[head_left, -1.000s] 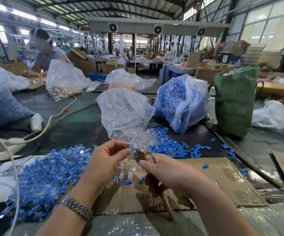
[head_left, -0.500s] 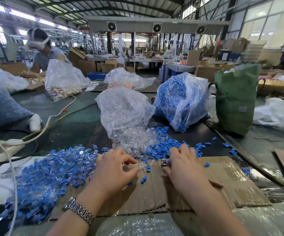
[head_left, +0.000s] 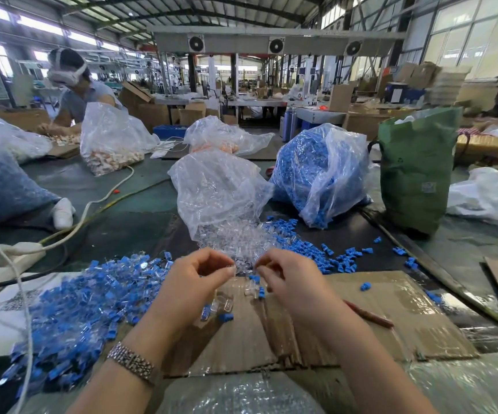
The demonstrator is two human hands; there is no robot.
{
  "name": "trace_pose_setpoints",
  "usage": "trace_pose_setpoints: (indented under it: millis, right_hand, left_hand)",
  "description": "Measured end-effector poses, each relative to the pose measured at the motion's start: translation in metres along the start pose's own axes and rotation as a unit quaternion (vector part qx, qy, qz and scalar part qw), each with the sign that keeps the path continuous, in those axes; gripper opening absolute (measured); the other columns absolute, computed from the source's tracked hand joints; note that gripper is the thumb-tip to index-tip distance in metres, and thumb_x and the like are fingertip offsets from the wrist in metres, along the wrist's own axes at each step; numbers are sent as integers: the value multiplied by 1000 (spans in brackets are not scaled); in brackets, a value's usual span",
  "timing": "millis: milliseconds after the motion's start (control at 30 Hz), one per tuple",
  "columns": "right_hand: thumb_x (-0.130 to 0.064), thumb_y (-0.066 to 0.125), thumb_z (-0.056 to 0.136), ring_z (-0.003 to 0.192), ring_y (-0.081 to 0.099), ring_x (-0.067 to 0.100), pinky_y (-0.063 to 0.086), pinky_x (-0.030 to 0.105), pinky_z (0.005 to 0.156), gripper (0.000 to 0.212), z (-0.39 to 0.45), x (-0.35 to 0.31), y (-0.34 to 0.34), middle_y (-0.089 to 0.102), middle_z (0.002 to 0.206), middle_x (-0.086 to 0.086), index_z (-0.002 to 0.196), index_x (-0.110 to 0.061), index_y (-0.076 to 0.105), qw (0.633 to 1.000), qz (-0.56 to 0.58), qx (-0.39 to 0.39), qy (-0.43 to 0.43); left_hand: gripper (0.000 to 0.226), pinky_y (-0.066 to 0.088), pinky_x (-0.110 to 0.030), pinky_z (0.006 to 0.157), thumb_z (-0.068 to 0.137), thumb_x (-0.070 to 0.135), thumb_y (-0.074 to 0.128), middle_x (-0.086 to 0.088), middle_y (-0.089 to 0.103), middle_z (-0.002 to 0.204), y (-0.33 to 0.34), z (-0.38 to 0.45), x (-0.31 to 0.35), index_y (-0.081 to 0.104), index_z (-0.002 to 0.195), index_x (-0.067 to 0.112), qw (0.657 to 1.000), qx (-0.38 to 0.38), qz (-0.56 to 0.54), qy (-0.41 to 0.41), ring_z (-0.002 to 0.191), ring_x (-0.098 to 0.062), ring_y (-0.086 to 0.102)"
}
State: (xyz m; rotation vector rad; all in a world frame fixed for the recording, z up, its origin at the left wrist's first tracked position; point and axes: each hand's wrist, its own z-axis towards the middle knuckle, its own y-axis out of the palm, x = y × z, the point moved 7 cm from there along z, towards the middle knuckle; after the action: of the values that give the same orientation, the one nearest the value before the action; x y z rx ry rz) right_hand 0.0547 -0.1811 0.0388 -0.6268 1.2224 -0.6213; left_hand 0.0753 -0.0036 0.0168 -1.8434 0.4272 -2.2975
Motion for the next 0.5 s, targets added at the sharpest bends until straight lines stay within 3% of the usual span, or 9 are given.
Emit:
trace_pose_setpoints:
  millis: [67,167,267,400,500]
  right_hand:
    - [-24,66,97,71,64,1,48,14,66,6,6,2,-7,69,77,-10,95,-27,71,993,107,39,5]
    - [-19,76,90,70,69,11,57,26,73,7,7,3,-5,72,75,-2,87,-23,71,973,217,73,-11]
    - [-17,78,87,71,71,11,58,28,73,11,3,7,3,73,77,-3,84,-25,71,965,247,88,-29]
    - [-12,77,87,85,70,11,59,30,83,21,-1,8,3,72,90,-10,94,-31,74,960,249,113,-68]
    - [-17,79,86,81,70,11,58,27,77,22,-4,3,2,71,86,-11,93,-35,71,962,231,117,-90]
  left_hand:
    - [11,53,-20,65,90,17,74,0,77,92,-1,1,-5,78,94,26,997,-22,-73,-30,75,-4,67]
    - [18,55,-27,72,87,21,71,-8,77,103,3,-1,-10,80,103,26,980,-71,-172,-67,86,-14,69]
    - [23,57,-25,73,82,21,73,-14,76,105,5,-1,-12,80,104,19,966,-85,-230,-79,90,-18,71]
    - [23,58,-24,72,85,19,71,-16,76,103,8,-1,-14,79,105,15,954,-104,-264,-97,87,-18,71]
    - [22,57,-23,69,88,20,68,-12,74,94,11,-1,-16,79,106,13,949,-124,-269,-103,80,-15,68]
